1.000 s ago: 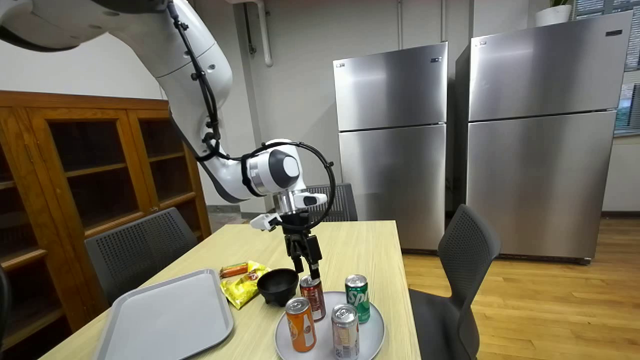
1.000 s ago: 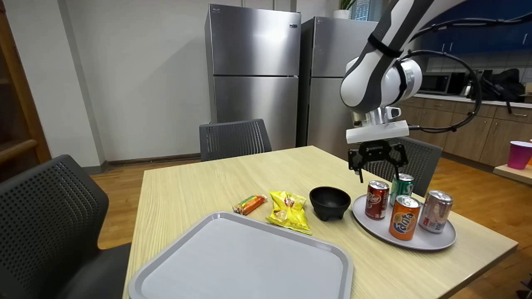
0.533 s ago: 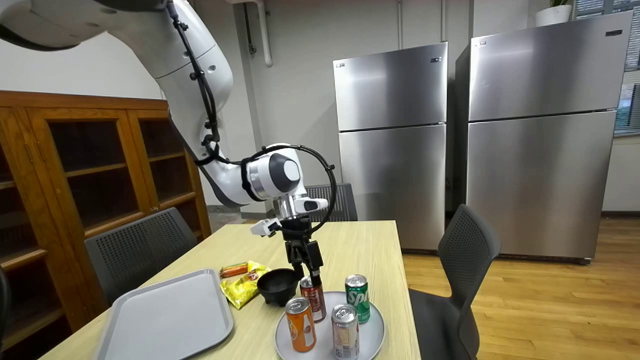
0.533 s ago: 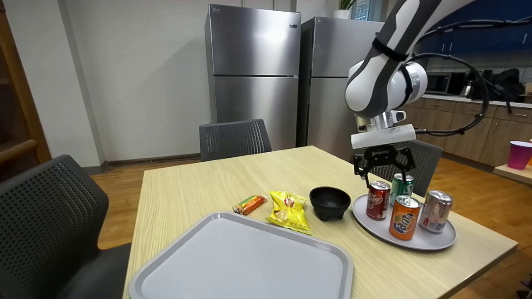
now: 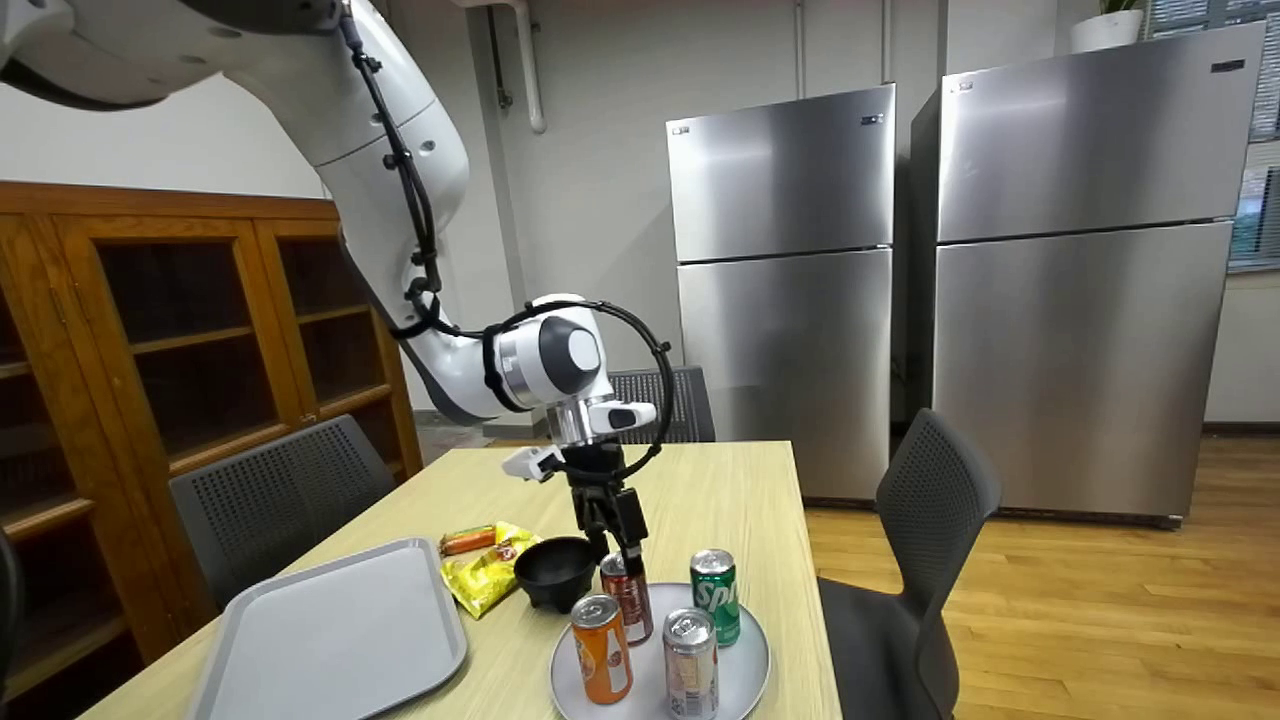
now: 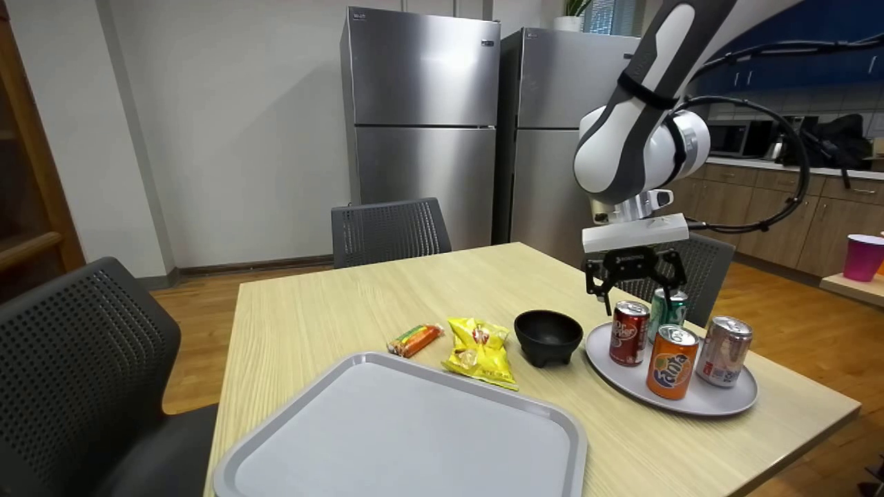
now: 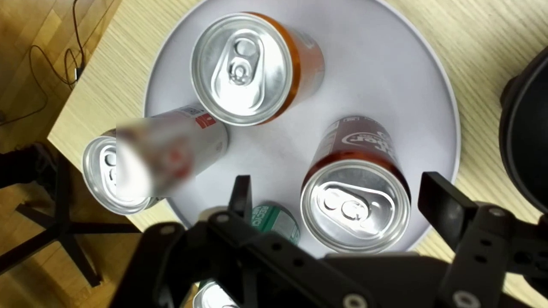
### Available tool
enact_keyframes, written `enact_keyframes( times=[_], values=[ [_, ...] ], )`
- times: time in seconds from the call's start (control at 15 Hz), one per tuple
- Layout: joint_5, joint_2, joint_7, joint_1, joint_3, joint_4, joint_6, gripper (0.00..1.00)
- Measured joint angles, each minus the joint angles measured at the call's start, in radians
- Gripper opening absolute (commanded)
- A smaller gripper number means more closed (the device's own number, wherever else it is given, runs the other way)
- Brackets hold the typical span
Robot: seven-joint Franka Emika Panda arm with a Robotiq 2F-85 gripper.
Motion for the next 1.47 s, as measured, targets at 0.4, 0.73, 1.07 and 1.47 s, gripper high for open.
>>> enact_keyframes(
  times=[0.4, 0.73, 1.07, 1.47],
  values=[
    [0.000, 0.031, 0.001, 0.000, 0.000, 0.000, 0.052, 1.00],
    [0.000, 0.045, 0.001, 0.000, 0.000, 0.001, 0.083, 0.66],
    [0.000, 0.048, 0.001, 0.000, 0.000, 0.002, 0.118, 0.41],
    [0.000, 0.047, 0.001, 0.001, -0.001, 0.004, 0.141, 0.41]
  ],
)
